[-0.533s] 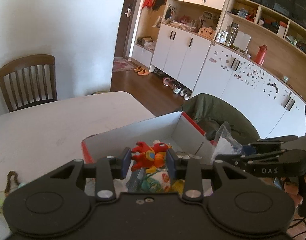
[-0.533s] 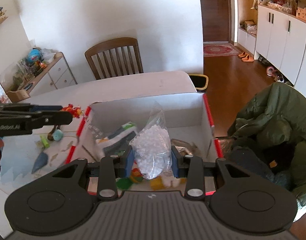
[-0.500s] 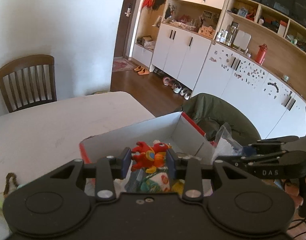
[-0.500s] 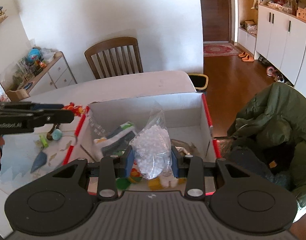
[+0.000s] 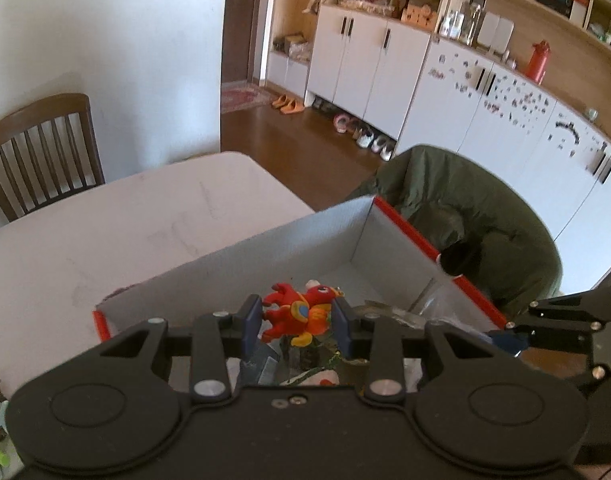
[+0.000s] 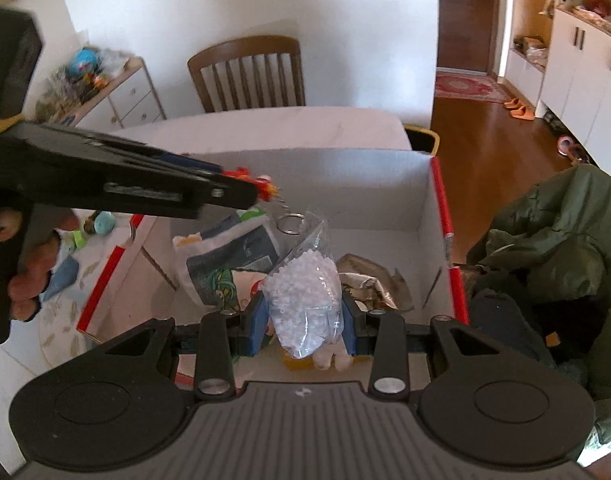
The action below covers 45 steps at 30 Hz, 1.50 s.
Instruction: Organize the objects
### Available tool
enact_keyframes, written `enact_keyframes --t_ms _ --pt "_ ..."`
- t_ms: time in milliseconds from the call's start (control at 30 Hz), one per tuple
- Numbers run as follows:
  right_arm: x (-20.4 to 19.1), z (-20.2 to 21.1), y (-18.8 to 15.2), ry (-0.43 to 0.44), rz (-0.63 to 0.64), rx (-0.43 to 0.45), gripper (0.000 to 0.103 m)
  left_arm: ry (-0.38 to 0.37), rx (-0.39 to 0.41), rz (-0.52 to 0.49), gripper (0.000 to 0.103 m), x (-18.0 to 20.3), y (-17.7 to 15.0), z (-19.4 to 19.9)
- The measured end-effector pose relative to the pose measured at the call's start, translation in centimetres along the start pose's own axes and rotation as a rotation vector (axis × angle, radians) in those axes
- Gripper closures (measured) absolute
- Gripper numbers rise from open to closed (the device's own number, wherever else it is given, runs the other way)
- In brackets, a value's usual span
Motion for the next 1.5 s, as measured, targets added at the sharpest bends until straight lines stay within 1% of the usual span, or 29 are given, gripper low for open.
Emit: enact_keyframes --t_ms 267,467,600,667,800,933,1033,1100,1167,1267,1400,1467,1500 --pt "-0.7 -2.8 -0.3 0.026 0.042 -0.052 0.067 0.04 -0.058 0.013 0.067 -1.0 -0.6 -3.3" --pt "-0.4 -4.3 -0.6 0.025 0.055 -0.078 0.067 0.062 -0.09 0.023 0.067 -1.8 -1.1 -4.8" --pt "-0.5 -5.2 -0.8 0.012 0.076 -0.097 0.067 0.072 -0.117 0.013 0.067 -1.8 -1.6 -5.8" --pt "-0.4 -5.5 -0.9 -0.013 0.086 -0.103 0.067 0.077 -0.128 0.007 0.067 -1.9 -1.9 -6.1" --pt "-0.6 -5.8 -0.8 -0.02 0.1 -0.103 0.067 0.089 -0.145 0.001 0.067 -2.1 -2.3 -6.7" --pt "-0.6 -5.7 -0.5 -0.014 0.096 -0.1 0.066 0.113 -0.178 -0.008 0.069 -2.5 -3.0 -7.3" --pt "-0.4 -5.5 -0.5 -0.004 0.087 -0.099 0.066 0.112 -0.2 0.009 0.069 -2.9 -3.3 -7.6" --pt "-0.4 -5.2 -0.5 0.005 0.082 -0.095 0.065 0.114 -0.205 0.01 0.068 -3.0 -3.5 -7.6" --pt "-0.3 -4.9 -0.4 0.01 0.076 -0.083 0.061 0.118 -0.207 0.011 0.064 -3.2 -3.5 -7.4" --pt "0.0 -4.2 -0.2 0.013 0.066 -0.063 0.052 0.118 -0.206 0.014 0.063 -3.3 -3.5 -7.1" --pt "0.7 -3.4 -0.1 0.02 0.05 -0.046 0.051 0.117 -0.193 0.009 0.059 -3.0 -3.6 -6.3" --pt "0.9 -3.0 0.0 0.021 0.047 -0.037 0.051 0.118 -0.179 0.011 0.047 -2.7 -3.4 -6.0" --pt "1.0 -2.8 0.0 0.026 0.046 -0.032 0.051 0.117 -0.168 0.01 0.045 -2.6 -3.3 -5.6"
Point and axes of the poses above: each gripper's, at about its wrist camera, not at the fingertips, and z roughly against the way its jaws point, x to its right, y to its top, the point moved 9 cm from there along -z, roughly the way its jaws point, and after that the axes turned 9 degrees about z, right-handed, at the moved point
